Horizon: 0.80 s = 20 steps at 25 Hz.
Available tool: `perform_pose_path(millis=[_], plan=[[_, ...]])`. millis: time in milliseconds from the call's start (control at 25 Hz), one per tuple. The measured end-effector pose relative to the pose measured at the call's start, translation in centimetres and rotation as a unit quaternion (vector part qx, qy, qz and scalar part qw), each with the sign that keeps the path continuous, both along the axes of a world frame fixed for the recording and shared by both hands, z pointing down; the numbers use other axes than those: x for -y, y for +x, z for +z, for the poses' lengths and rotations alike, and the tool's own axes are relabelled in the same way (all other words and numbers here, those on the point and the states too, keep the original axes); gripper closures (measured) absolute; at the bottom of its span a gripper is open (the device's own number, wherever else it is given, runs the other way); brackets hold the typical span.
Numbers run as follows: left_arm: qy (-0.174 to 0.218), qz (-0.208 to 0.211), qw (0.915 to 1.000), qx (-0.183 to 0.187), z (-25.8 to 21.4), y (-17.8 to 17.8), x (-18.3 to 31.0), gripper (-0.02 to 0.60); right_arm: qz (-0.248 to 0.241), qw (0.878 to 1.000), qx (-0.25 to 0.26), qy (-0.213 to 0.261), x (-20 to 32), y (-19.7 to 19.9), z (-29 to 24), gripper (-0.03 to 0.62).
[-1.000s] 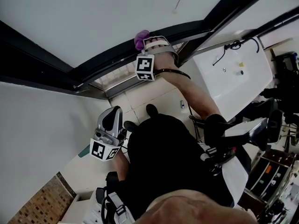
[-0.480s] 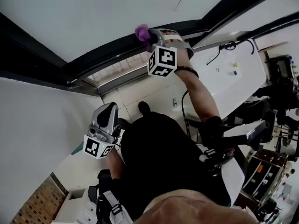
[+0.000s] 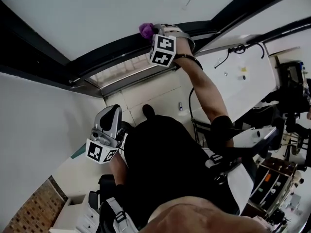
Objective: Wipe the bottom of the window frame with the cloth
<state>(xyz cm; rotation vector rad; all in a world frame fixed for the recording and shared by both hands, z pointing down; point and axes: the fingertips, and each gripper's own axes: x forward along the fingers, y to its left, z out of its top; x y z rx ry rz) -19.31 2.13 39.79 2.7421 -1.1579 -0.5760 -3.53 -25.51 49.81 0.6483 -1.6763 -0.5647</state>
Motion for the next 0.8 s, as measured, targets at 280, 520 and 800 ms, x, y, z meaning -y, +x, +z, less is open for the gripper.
perform_pose_path(millis=[280, 520, 800], plan=[[-0.003, 0.012, 0.9999, 0.008, 0.1, 0.6, 1.0, 0.581, -0.021, 0.999, -0.02, 0.014, -9.4, 3.4, 0.0, 0.522], [-0.008, 0.024, 0.9995, 0.02, -0.1, 1.7, 1.7, 0.581, 0.02, 0.977, 0.21, -0.019, -11.6, 6.2, -5.3, 0.522], [-0.002, 0.029, 0.999, 0.034, -0.8, 3.2, 1.0, 0.581, 0.072, 0.92, 0.384, -0.032, 1.9, 4.1, -5.6, 0.52]])
